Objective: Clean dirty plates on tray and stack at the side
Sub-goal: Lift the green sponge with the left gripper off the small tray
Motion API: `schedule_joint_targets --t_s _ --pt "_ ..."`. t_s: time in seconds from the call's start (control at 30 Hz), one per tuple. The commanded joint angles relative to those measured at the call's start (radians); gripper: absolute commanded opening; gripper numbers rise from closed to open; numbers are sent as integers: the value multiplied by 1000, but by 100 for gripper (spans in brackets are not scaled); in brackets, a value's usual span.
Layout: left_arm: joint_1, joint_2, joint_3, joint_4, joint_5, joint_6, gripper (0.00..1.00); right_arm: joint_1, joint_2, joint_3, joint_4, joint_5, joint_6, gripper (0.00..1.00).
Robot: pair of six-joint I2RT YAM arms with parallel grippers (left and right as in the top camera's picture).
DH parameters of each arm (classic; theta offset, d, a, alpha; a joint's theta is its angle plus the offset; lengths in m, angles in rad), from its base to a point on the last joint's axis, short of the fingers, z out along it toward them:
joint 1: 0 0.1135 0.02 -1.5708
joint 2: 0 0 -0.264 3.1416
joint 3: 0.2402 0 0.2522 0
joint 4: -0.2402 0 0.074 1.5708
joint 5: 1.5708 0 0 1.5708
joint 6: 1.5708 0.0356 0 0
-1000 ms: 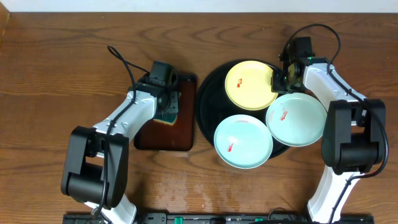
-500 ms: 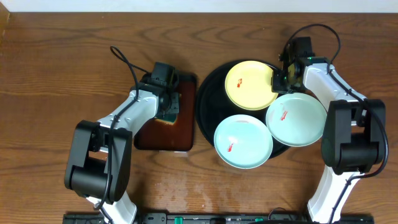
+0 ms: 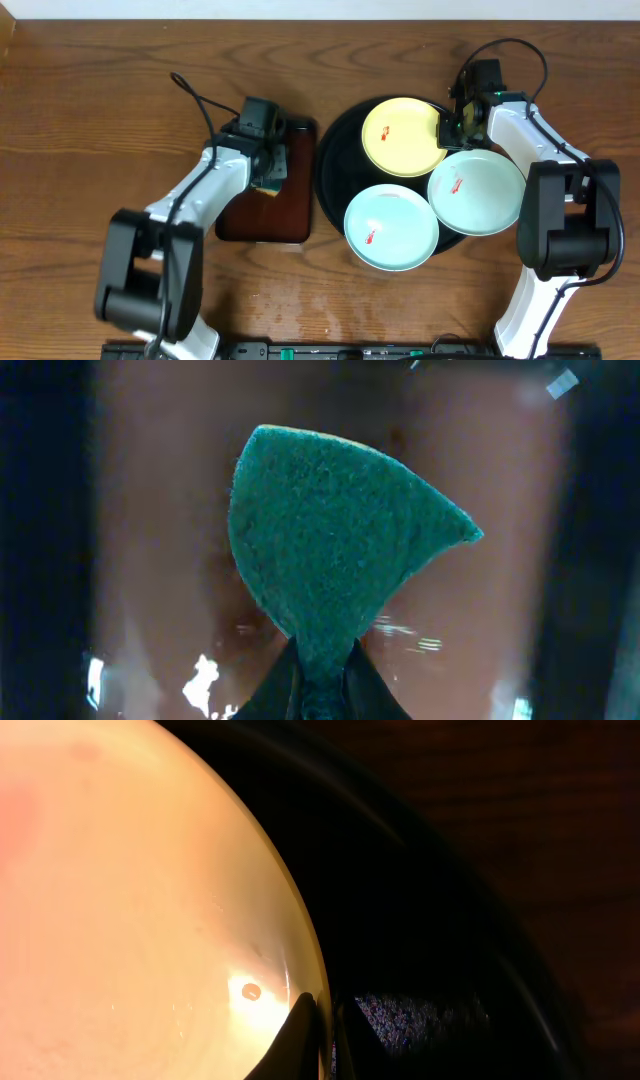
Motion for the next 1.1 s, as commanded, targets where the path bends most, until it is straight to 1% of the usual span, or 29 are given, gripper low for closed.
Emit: schedule_joint_targets --t_s 0.0,0.2,0.3,0.43,0.6,0.8,0.93,0.97,1.0,1.07 --pt "1 -108 6 0 -16 -2 7 4 5 -4 -3 16 -9 6" --pt "1 -172 6 -14 -23 -2 7 4 5 -4 -4 16 -10 4" --pt "1 -172 5 -42 -20 -2 7 4 5 -4 -4 16 -40 2" --pt "0 -164 -4 -52 37 -2 7 4 5 -4 -3 16 -46 1" --pt "-2 -132 -37 -29 48 -10 7 5 5 -4 -4 16 -46 1" --pt "-2 -45 -44 19 49 -17 7 5 5 -4 -4 16 -46 1" --pt "-1 -32 -43 24 49 -17 8 5 5 -4 -7 16 -46 2" --pt "-1 -32 -43 26 49 -16 12 5 5 -4 -7 16 -46 2" --pt "-1 -32 -43 26 48 -16 22 5 5 -4 -7 16 -46 2" --pt "-1 -32 -43 23 48 -17 28 5 5 -4 -7 16 -46 3"
